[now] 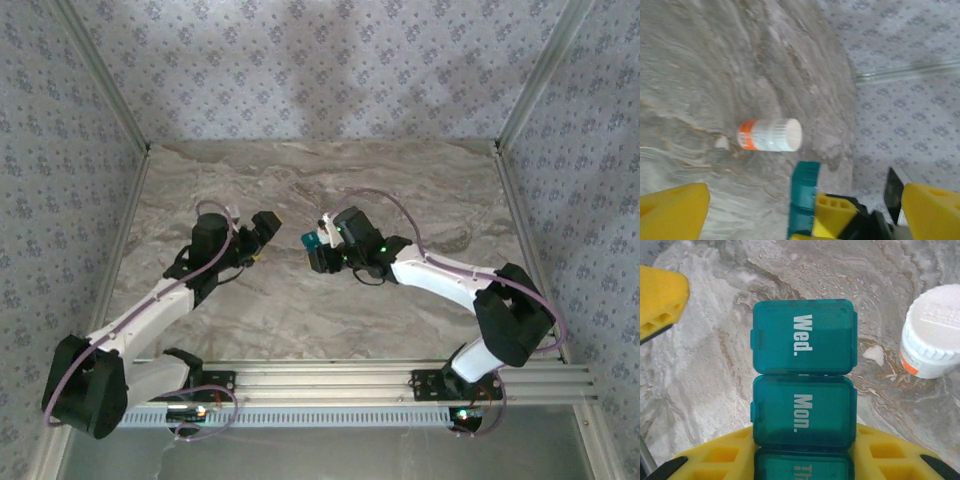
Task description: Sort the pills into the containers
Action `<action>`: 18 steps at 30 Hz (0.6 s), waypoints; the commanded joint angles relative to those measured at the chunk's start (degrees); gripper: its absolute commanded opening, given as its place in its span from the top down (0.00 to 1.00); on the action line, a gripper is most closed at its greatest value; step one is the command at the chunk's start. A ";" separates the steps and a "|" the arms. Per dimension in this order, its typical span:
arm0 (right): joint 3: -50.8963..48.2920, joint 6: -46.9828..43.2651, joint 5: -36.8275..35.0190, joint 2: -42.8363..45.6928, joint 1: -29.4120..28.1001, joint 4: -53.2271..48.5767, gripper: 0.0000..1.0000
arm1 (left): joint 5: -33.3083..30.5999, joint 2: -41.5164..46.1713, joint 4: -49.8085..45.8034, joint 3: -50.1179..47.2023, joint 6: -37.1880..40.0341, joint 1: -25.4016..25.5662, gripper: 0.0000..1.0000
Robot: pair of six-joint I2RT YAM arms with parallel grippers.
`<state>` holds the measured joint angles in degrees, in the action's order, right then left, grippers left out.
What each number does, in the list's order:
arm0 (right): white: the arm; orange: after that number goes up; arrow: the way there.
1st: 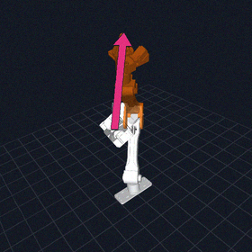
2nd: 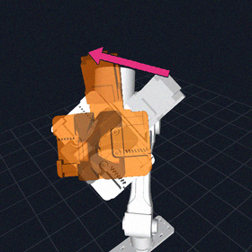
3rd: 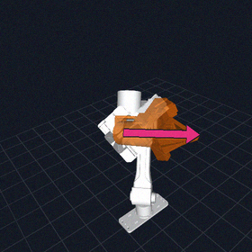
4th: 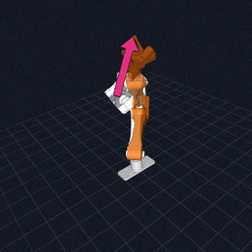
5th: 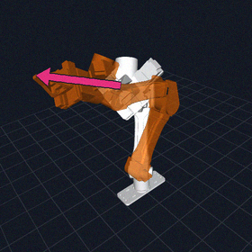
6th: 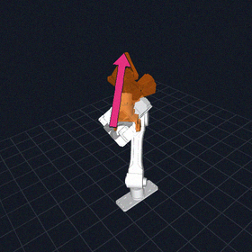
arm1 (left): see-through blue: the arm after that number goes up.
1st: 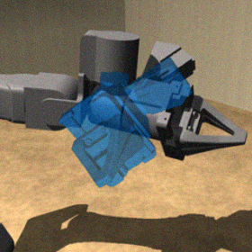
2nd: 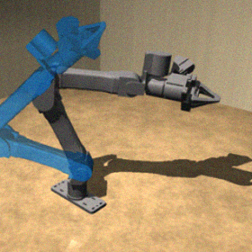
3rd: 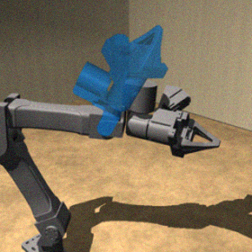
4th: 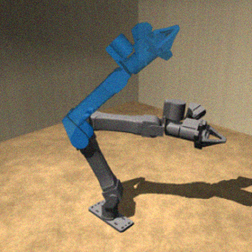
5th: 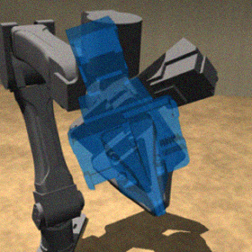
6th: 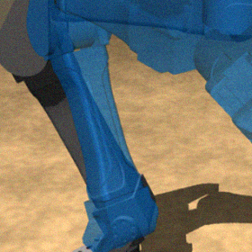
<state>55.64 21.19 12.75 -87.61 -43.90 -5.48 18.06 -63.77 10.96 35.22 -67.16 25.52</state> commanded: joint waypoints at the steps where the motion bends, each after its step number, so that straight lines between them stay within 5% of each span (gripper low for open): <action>1: 0.04 1.34 3.33 1.03 0.28 3.13 0.68 | 2.58 -0.89 6.49 2.04 -3.90 1.36 0.02; 18: -0.35 3.42 3.23 -0.35 -1.62 6.01 0.69 | 1.45 -4.77 11.01 3.52 -5.38 5.84 0.02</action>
<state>55.64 23.57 15.51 -87.64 -45.28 -0.75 19.09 -68.69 19.57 36.69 -72.16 30.70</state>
